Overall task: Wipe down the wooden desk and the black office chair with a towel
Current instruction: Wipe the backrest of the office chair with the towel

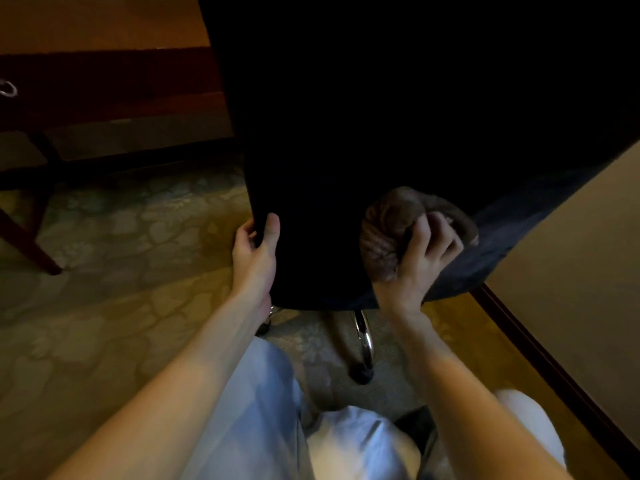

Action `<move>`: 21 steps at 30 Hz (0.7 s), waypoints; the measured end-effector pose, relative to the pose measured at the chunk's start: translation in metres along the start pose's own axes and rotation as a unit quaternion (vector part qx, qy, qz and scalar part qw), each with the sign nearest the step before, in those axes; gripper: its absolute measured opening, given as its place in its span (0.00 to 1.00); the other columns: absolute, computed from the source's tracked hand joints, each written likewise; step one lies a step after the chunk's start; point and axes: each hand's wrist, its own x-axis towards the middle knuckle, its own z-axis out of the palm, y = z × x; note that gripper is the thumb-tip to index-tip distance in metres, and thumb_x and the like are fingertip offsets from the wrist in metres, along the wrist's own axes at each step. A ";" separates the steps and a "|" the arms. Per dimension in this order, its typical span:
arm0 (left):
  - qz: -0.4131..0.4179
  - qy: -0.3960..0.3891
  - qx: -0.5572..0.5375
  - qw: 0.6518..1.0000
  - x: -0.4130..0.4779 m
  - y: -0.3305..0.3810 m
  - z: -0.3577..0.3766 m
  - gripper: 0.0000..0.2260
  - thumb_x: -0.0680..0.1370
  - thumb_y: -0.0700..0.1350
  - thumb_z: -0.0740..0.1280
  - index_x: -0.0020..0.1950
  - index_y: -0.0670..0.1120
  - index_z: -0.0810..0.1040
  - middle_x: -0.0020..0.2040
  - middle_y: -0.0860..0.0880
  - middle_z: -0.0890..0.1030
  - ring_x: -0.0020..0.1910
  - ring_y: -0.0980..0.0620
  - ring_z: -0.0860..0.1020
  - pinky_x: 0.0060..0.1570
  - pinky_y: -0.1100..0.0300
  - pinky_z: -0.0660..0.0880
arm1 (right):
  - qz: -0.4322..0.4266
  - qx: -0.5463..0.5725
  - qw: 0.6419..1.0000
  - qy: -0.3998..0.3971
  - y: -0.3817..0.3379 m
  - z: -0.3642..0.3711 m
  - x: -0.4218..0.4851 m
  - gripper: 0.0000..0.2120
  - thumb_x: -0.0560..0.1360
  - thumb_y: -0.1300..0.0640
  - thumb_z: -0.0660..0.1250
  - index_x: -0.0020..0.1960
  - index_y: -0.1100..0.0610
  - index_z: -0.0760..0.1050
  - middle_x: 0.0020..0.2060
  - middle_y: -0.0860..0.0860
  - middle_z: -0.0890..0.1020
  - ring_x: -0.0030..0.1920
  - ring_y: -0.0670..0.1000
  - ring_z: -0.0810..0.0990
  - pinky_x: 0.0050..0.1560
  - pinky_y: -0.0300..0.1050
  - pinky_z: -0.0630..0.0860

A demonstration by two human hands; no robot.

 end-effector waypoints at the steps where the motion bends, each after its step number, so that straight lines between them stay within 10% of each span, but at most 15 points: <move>1: -0.001 0.003 0.003 1.000 0.000 0.000 0.001 0.23 0.79 0.57 0.68 0.71 0.50 0.72 0.60 0.51 0.83 0.51 0.60 0.83 0.41 0.69 0.77 | -0.011 -0.013 1.000 -0.011 0.004 0.006 -0.013 0.29 0.72 0.46 0.71 0.68 0.54 0.67 0.66 0.54 0.66 0.64 0.60 0.63 0.70 0.39 0.57; 9: -0.007 0.055 -0.022 0.998 -0.004 -0.003 0.011 0.16 0.74 0.54 0.72 0.60 0.54 0.77 0.49 0.59 0.87 0.49 0.65 0.83 0.48 0.66 0.75 | -0.169 -0.163 0.908 -0.347 0.074 0.021 -0.127 0.33 0.67 0.50 0.74 0.71 0.48 0.70 0.65 0.54 0.70 0.56 0.62 0.69 0.50 0.60 0.78; 15: -0.026 0.069 -0.035 0.997 -0.007 0.002 0.014 0.16 0.79 0.49 0.70 0.66 0.50 0.76 0.44 0.63 0.86 0.45 0.68 0.83 0.45 0.65 0.75 | -0.184 -0.210 0.865 -0.417 0.073 0.024 -0.143 0.23 0.69 0.48 0.61 0.61 0.49 0.81 0.56 0.53 0.78 0.53 0.58 0.71 0.52 0.56 0.75; 21: -0.042 0.041 -0.073 0.996 -0.016 0.012 0.011 0.31 0.70 0.50 0.74 0.72 0.45 0.75 0.48 0.57 0.87 0.48 0.64 0.84 0.56 0.58 0.77 | -0.090 -0.276 0.816 -0.499 0.067 0.018 -0.156 0.19 0.55 0.55 0.84 0.45 0.52 0.85 0.46 0.54 0.82 0.52 0.58 0.73 0.47 0.58 0.78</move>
